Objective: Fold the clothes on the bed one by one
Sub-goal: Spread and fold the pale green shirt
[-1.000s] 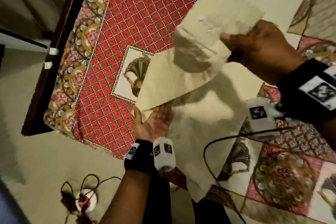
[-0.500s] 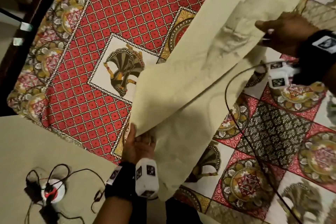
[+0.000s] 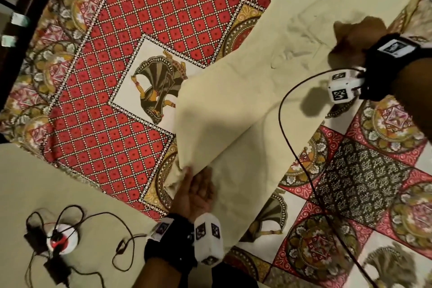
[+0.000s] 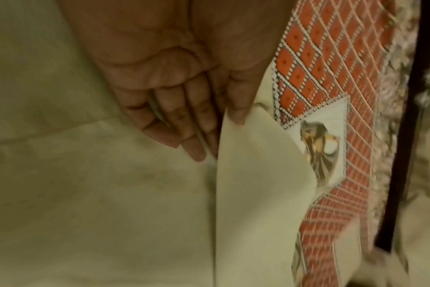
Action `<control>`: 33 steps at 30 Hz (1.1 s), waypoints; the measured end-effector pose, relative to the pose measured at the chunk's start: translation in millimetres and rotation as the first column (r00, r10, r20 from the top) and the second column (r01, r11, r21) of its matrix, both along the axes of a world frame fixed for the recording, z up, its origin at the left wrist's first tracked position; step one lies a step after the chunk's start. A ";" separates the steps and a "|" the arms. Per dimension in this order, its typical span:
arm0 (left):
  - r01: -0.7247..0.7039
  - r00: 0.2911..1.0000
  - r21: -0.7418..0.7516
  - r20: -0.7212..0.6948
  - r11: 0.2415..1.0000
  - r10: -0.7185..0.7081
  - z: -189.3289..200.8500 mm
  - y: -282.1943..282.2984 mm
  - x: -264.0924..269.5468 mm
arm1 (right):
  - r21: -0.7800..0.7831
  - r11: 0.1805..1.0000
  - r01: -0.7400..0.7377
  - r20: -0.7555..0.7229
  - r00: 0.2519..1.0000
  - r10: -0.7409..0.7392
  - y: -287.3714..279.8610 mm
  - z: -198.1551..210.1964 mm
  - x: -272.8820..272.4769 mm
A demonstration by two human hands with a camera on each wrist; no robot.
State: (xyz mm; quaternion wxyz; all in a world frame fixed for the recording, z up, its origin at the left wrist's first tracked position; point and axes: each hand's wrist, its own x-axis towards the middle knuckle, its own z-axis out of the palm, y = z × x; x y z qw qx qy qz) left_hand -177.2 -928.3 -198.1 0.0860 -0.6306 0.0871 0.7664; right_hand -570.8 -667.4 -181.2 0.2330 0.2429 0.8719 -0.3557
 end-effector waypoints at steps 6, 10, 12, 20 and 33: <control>0.854 0.194 -0.519 0.401 -0.047 -0.895 66.3 -70.3 10.1 | 0.572 0.775 -0.269 -0.356 0.770 0.530 -10.0 6.3 37.8; 0.276 -0.073 -0.604 0.762 -0.747 -0.643 64.4 -85.6 -27.3 | 0.539 0.326 -0.777 -0.364 0.134 0.922 -82.9 -13.7 136.6; 0.135 -0.095 -0.632 0.758 -0.763 -0.645 41.2 -71.2 -60.4 | 0.501 0.177 -0.847 -0.332 0.001 0.943 -111.0 -33.1 171.6; 0.063 -0.210 -0.472 0.855 -0.880 -0.474 -60.0 -60.4 -123.7 | 0.517 -0.026 -0.855 -0.128 -0.108 0.986 -111.7 -84.5 151.0; 0.155 -0.283 -0.386 0.865 -0.909 -0.415 -40.8 -96.5 -77.9 | 0.605 0.183 -0.775 0.027 0.250 0.968 -10.4 -53.9 44.6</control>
